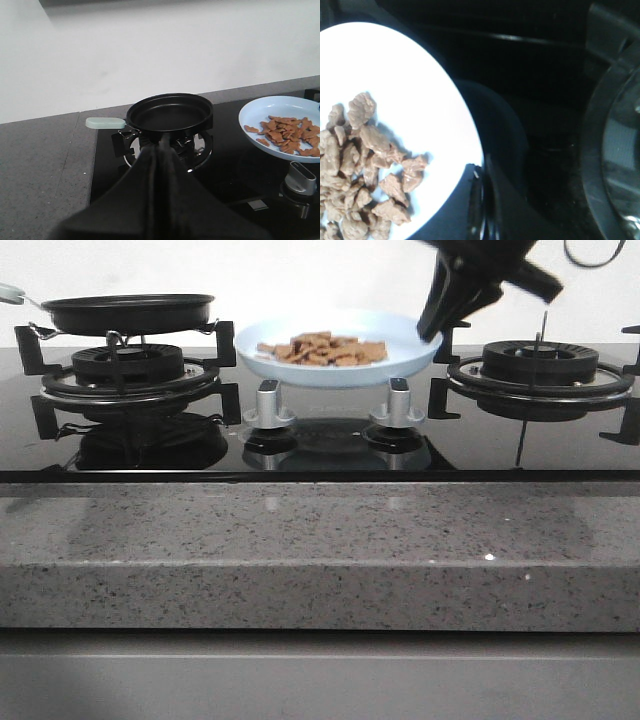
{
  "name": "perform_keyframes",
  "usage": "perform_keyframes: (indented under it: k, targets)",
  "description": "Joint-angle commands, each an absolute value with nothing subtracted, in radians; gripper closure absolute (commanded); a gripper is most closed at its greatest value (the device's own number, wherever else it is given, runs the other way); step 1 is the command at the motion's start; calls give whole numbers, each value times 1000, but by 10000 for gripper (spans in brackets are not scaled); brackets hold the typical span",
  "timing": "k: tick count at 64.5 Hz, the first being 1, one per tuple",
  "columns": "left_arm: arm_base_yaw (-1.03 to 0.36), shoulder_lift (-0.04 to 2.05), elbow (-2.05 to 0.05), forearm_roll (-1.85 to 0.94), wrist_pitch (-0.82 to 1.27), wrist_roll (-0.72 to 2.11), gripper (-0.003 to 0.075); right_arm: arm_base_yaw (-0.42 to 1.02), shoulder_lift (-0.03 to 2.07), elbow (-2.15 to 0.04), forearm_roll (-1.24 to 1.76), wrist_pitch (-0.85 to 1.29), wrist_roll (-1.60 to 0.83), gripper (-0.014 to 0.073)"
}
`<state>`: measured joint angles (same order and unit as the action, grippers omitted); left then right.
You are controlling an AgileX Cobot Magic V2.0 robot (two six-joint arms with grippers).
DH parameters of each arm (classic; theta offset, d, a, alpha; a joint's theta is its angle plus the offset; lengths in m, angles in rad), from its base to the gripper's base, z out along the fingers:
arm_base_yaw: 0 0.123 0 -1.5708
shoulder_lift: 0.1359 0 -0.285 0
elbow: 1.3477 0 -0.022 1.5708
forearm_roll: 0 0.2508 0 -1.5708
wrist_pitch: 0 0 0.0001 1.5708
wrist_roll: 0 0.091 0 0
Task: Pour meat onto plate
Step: 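Lower the plate of meat onto the stove between the knobs with the right gripper, then open the right gripper and raise it away from the plate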
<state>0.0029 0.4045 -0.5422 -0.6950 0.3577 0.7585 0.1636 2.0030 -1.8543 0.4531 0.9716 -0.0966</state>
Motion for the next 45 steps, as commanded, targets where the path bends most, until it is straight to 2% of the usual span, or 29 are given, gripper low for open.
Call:
perform_keyframes:
  k: [1, 14, 37, 45]
  targets:
    - [-3, 413, -569, -718, 287, 757, 741, 159, 1956, -1892, 494, 927, -97, 656]
    - [-3, 413, -569, -718, 289, 757, 741, 159, 1974, -1892, 486, 911, -97, 617]
    - [-3, 413, -569, -718, 291, 757, 741, 159, 1978, -1892, 478, 903, -97, 377]
    - [-3, 413, -569, -718, 291, 757, 741, 149, 1957, -1893, 476, 908, -97, 358]
